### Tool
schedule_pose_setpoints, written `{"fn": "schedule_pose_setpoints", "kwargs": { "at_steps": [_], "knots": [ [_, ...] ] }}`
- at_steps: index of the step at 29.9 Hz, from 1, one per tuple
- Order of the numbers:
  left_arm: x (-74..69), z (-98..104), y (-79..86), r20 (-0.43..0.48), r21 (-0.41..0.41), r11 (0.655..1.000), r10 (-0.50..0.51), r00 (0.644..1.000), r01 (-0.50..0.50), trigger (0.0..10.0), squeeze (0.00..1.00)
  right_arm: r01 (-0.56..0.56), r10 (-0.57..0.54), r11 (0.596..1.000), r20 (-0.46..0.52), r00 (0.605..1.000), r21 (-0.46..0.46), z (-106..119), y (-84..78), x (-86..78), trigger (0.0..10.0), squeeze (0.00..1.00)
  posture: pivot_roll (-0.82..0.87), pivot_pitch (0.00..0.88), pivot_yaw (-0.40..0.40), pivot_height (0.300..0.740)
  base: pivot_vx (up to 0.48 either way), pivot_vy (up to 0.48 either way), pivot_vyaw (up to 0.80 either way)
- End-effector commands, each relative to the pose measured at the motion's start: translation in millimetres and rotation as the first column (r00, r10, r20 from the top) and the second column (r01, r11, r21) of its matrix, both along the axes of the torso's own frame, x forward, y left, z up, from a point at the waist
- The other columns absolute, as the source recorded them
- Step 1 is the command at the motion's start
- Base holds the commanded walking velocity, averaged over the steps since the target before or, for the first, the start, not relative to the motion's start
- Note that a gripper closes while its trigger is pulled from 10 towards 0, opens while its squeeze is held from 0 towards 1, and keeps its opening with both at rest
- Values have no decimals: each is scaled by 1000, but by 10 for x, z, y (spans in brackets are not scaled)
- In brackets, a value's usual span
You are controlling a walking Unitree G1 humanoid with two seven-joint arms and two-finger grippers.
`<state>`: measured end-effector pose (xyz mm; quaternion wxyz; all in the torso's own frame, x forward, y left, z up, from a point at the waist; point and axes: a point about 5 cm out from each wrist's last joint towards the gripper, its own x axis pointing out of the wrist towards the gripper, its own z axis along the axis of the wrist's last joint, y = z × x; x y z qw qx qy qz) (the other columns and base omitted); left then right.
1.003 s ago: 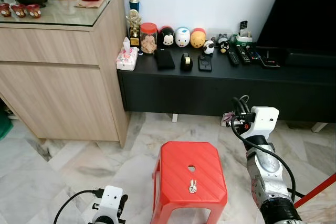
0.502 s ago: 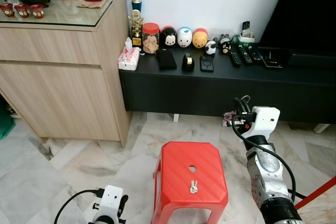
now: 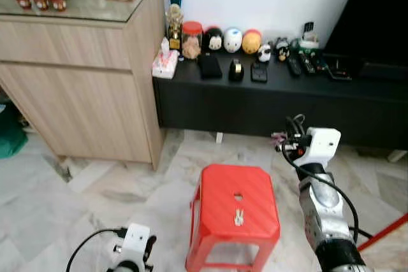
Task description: Hang keys on a hook
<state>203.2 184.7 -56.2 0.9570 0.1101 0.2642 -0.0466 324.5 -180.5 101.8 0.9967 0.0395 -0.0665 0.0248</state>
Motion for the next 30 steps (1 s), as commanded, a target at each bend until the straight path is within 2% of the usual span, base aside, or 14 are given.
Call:
{"fn": "schedule_pose_setpoints", "kwargs": {
  "at_steps": [1, 16, 25, 30],
  "knots": [
    [-29, -21, -8, -13, -7, 1000, 0, 1000, 0, 10000, 0, 20, -20, 1000, 4, 1000, 11, 27, -48, 12, 10000, 0, -1, 0, -78, 740, -289, 0, 0],
    [-46, -29, -13, -13, -15, 1000, 10, 1000, -10, 10000, 0, 21, -21, 1000, -2, 1000, 11, 24, -35, 10, 10000, 0, -9, 0, -83, 740, -269, 0, 0],
    [-55, -45, -73, -19, -27, 999, 26, 999, -26, 10000, 0, 33, -33, 999, -5, 999, -4, 40, -119, 12, 10000, 0, -20, 0, -97, 740, -257, 0, 0],
    [-65, -66, -55, -43, -34, 998, 60, 997, -62, 10000, 0, 43, -43, 999, 0, 999, 3, 89, -138, 63, 10000, 0, -27, 0, -99, 740, 0, 0, 0]
  ]
}}
